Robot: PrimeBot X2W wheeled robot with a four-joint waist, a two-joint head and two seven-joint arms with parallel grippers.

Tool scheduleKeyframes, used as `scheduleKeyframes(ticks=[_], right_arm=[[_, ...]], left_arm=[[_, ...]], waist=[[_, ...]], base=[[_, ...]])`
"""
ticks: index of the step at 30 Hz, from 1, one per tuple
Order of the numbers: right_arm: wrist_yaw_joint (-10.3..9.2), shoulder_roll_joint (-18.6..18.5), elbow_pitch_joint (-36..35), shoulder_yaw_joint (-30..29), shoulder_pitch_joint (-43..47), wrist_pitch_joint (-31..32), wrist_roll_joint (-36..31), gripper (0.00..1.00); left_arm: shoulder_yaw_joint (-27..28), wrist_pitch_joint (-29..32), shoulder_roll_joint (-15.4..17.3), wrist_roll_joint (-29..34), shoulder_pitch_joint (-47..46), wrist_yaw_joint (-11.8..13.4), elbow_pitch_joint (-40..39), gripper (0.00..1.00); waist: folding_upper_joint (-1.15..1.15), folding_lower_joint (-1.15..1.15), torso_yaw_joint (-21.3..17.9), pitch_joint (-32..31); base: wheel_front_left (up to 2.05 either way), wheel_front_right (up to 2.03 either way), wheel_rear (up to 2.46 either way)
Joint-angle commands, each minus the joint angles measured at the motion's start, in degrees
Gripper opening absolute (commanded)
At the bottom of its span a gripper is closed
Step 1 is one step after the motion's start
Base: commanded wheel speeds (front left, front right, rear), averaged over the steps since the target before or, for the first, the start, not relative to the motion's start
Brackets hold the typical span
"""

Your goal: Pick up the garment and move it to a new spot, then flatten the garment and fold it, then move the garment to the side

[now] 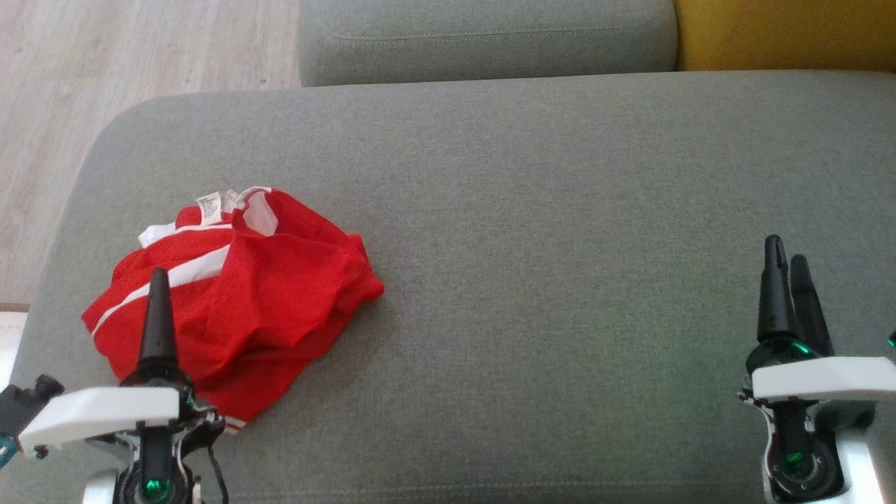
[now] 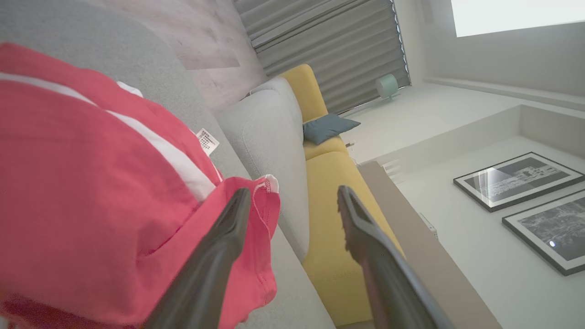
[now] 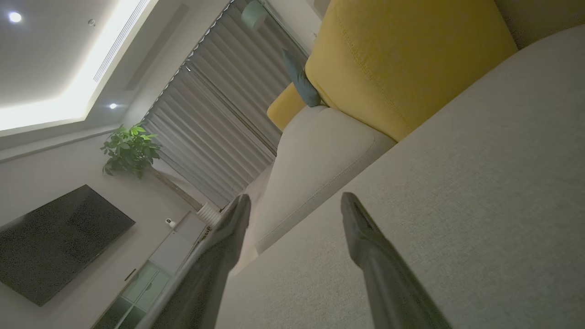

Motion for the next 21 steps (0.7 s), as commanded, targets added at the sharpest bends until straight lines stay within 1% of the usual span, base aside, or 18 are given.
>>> scheduleKeyframes(ticks=[1, 14, 21], right_arm=[[0.15, -0.38, -3.05, 1.01, -2.97, -0.81, -2.37, 1.0], [0.17, -0.43, -5.65, 3.96, -2.5, -3.01, -15.36, 1.0], [0.17, -0.46, -5.25, 4.82, -2.09, -4.18, -22.23, 1.0]], left_arm=[[0.46, -0.55, 0.82, 1.67, -2.97, 0.28, -3.03, 1.0], [-4.17, -2.76, 0.92, 15.76, -2.75, 1.51, -7.66, 1.0], [-6.96, -3.95, 0.97, 25.38, -2.72, 2.59, -8.94, 1.0]], waist=[[0.0, 0.0, -0.07, 0.0], [0.0, 0.0, -0.45, 0.38], [0.0, 0.0, -0.29, 0.51]], base=[[0.0, 0.0, 0.0], [0.0, 0.0, 0.0], [0.0, 0.0, 0.0]])
